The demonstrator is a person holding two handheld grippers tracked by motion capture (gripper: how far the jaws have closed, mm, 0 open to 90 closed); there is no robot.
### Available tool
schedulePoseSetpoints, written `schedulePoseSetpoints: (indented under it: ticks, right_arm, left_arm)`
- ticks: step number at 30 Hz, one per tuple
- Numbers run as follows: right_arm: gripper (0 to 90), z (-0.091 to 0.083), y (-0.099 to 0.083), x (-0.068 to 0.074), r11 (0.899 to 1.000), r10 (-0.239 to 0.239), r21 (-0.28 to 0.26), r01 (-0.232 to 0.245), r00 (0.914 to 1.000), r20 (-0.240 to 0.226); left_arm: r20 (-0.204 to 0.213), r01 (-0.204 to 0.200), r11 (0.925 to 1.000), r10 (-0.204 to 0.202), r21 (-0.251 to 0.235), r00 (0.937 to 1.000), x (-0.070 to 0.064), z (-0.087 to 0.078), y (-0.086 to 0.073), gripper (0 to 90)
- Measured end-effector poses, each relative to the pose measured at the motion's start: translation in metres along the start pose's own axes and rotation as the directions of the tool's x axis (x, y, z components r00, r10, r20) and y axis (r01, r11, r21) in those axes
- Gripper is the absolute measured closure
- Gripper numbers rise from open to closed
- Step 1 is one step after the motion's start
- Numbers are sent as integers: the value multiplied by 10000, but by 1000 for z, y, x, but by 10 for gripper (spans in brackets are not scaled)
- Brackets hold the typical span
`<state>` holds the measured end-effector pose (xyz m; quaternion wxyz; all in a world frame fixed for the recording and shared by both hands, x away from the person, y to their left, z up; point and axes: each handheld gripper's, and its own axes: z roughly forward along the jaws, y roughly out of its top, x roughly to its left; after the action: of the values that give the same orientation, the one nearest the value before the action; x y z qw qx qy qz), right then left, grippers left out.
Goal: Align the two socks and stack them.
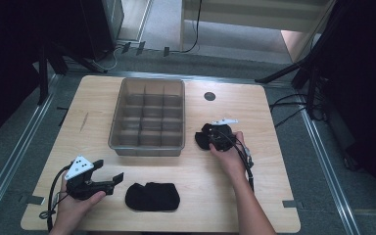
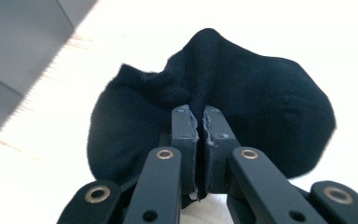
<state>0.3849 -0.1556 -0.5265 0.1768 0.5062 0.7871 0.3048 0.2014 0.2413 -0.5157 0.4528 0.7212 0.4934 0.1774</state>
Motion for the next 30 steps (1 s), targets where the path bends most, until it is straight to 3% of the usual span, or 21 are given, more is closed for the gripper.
schedulePoseSetpoints:
  ticks: [1, 7, 12, 22, 27, 30]
  right_arm:
    - [859, -8, -3, 0, 9995, 246, -194, -251, 9994, -252]
    - [862, -37, -13, 7, 9963, 348, -767, -382, 9984, -453]
    - [861, -64, -22, 12, 9877, 1000, -1095, -1114, 9895, -1041]
    - [861, -101, -39, 25, 9789, 1142, -1534, -1347, 9842, -1356]
    - [861, -122, -49, 40, 9747, 1066, -1765, -1375, 9789, -1742]
    - [861, -131, -52, 52, 9775, 844, -1771, -1150, 9816, -1714]
  left_arm:
    - [10, 23, 10000, -23, -3, 10000, 0, 0, 0, 96]
    - [18, 17, 10000, -17, 35, 10000, -1, 1, 0, 96]
    - [76, -69, 10000, 69, 26, 9999, -4, 1, 0, 96]
    - [116, -109, 9999, 108, 74, 9999, -6, 2, 0, 96]
    - [181, -118, 9999, 116, 65, 9998, -8, 3, 0, 96]
    - [218, -179, 9998, 178, 77, 9996, -10, 2, 0, 97]
